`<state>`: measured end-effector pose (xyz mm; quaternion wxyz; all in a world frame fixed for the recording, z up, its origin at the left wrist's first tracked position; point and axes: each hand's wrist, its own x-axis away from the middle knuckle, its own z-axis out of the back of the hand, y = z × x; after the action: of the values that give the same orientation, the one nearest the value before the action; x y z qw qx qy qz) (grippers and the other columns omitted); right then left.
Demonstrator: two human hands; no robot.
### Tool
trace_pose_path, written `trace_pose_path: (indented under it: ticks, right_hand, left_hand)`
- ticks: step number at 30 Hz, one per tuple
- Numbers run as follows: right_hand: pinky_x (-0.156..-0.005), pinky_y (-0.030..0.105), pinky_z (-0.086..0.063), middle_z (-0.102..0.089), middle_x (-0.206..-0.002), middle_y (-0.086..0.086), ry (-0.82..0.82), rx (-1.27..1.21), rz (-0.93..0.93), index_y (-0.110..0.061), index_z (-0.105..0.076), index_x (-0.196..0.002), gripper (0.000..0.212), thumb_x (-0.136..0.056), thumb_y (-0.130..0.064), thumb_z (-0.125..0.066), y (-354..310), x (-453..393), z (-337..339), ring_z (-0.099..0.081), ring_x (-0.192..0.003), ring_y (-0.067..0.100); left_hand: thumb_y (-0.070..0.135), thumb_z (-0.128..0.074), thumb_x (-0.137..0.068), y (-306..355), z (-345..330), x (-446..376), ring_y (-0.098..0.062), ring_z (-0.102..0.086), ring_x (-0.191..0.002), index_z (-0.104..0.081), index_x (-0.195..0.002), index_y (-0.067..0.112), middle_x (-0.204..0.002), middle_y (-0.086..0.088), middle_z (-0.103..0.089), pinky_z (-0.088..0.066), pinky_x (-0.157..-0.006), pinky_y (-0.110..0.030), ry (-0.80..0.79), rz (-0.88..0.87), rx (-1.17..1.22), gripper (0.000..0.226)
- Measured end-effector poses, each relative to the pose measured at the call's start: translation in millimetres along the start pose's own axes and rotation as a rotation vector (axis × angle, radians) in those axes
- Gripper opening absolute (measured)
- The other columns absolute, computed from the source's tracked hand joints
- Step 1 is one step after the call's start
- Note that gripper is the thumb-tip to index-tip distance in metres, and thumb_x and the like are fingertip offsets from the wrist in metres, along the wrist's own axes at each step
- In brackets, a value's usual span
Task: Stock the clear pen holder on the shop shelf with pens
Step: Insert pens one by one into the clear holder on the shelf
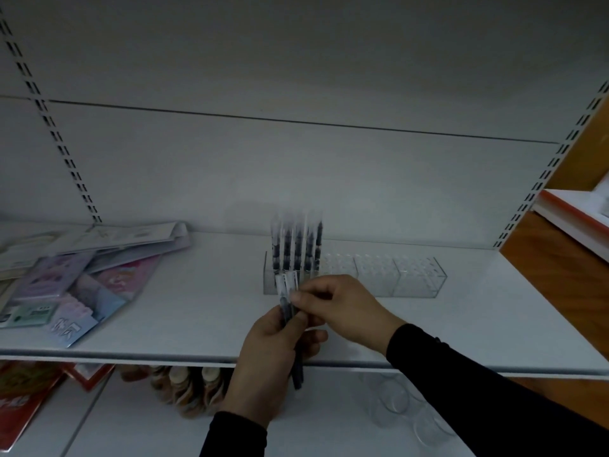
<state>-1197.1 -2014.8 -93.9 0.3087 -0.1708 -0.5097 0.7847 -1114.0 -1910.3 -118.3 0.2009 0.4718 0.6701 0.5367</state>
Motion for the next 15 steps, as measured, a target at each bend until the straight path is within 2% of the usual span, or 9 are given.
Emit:
trace_pose_path:
  ticks: [4,7,11,15]
  right_hand:
    - [-0.065,0.013,-0.048,-0.069,-0.066,-0.014,0.043,-0.141,-0.033,-0.018,-0.074,-0.081,0.011,-0.089,-0.024,-0.068,-1.0,-0.5,2.2,-0.061,-0.063,-0.002]
    - [-0.071,0.017,-0.054,-0.074,-0.077,-0.011,0.167,-0.245,-0.048,-0.021,-0.076,-0.085,0.007,-0.086,-0.026,-0.07,-1.5,-5.2,10.2,-0.066,-0.076,0.005]
    - [-0.066,0.02,-0.057,-0.074,-0.072,0.002,0.376,-0.442,0.013,-0.014,-0.074,-0.08,0.011,-0.088,-0.016,-0.068,-12.4,-11.4,29.1,-0.066,-0.069,0.013]
    - [-0.068,0.022,-0.057,-0.075,-0.074,0.004,0.579,-0.381,0.133,-0.016,-0.074,-0.08,0.011,-0.089,-0.02,-0.069,-20.3,-20.1,49.7,-0.068,-0.069,0.015]
  left_hand:
    - [0.011,-0.048,-0.098,-3.5,-0.1,-3.0,-0.022,-0.073,-0.083,-0.067,-0.103,0.012,-0.091,-0.009,-0.076,-0.056,-0.07,-0.026,0.019,0.004,0.042,0.02]
    - [0.014,-0.048,-0.098,-4.4,0.6,-5.7,-0.026,-0.07,-0.088,-0.066,-0.102,0.01,-0.09,-0.01,-0.076,-0.054,-0.075,-0.029,0.088,0.022,0.076,0.019]
    - [0.014,-0.045,-0.099,-2.0,3.5,-8.6,-0.026,-0.064,-0.075,-0.062,-0.096,0.007,-0.08,-0.013,-0.07,-0.051,-0.069,-0.032,0.215,0.051,0.165,0.019]
    - [0.011,-0.045,-0.099,1.1,6.9,-9.8,-0.023,-0.057,-0.062,-0.059,-0.092,0.005,-0.072,-0.012,-0.061,-0.049,-0.06,-0.03,0.292,0.066,0.216,0.017]
